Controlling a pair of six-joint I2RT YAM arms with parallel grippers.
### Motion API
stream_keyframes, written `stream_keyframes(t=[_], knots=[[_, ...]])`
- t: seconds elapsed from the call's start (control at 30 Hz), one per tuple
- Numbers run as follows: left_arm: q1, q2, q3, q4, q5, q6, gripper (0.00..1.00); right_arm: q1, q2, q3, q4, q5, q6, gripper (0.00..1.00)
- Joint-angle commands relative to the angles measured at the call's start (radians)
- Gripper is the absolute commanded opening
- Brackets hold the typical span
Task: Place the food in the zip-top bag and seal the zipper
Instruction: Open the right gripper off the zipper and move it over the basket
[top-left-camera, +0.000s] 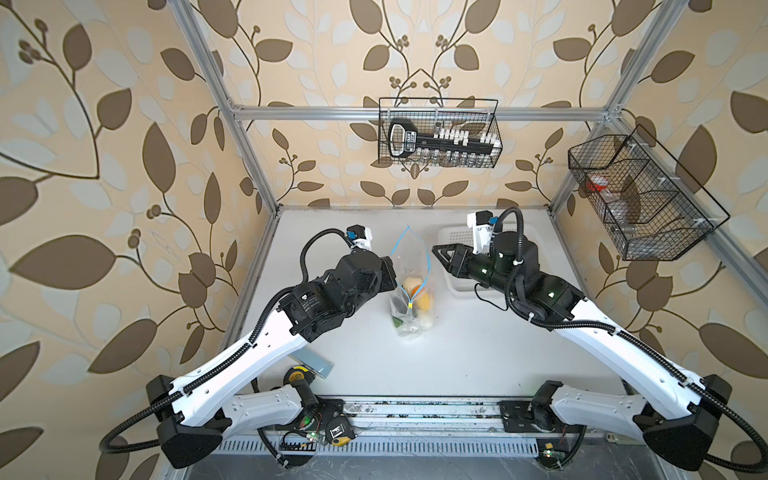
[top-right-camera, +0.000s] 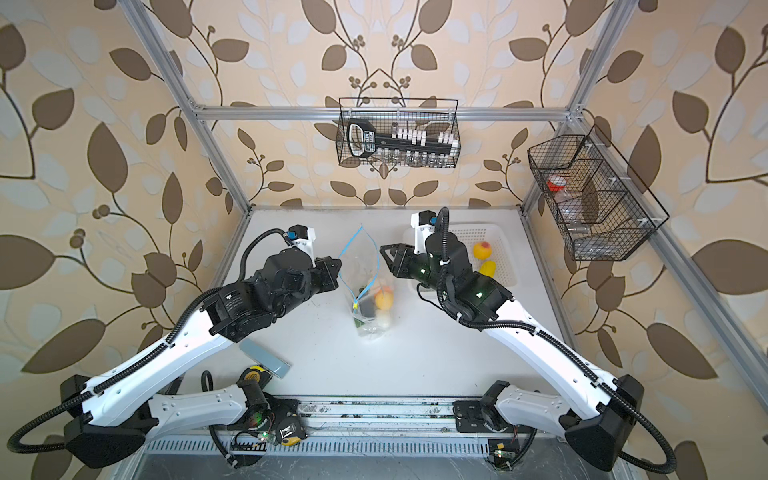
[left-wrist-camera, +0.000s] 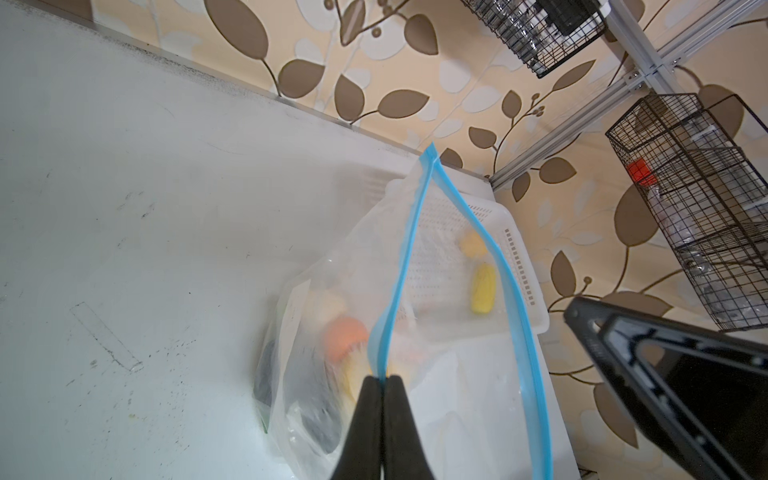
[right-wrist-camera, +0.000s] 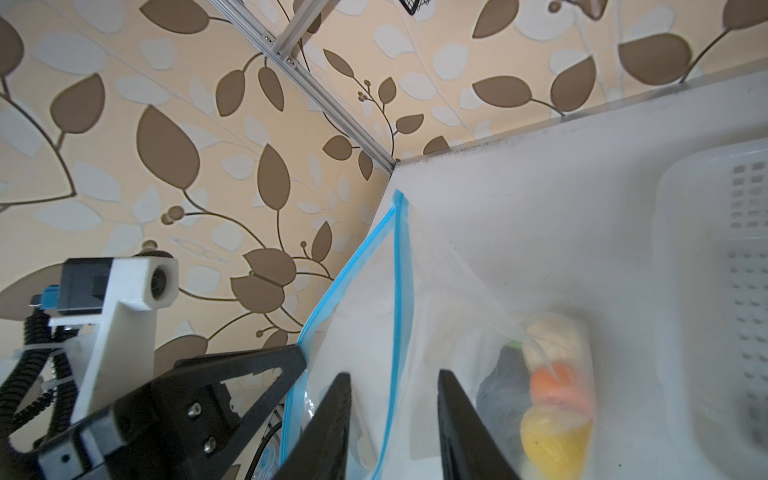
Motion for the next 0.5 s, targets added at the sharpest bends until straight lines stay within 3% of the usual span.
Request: stream_keyframes(t=[0.0, 0.47], knots=[[0.006, -0.019, -0.006, 0.042, 0.008, 0.006, 0.00, -0.016, -0.019, 0.052, -0.082, 0.104, -0.076, 0.36], [0.010, 0.006, 0.007, 0.041, 0.058, 0.039, 0.00, -0.275, 0.035, 0.041, -0.215, 0.315, -0.264, 0.37]])
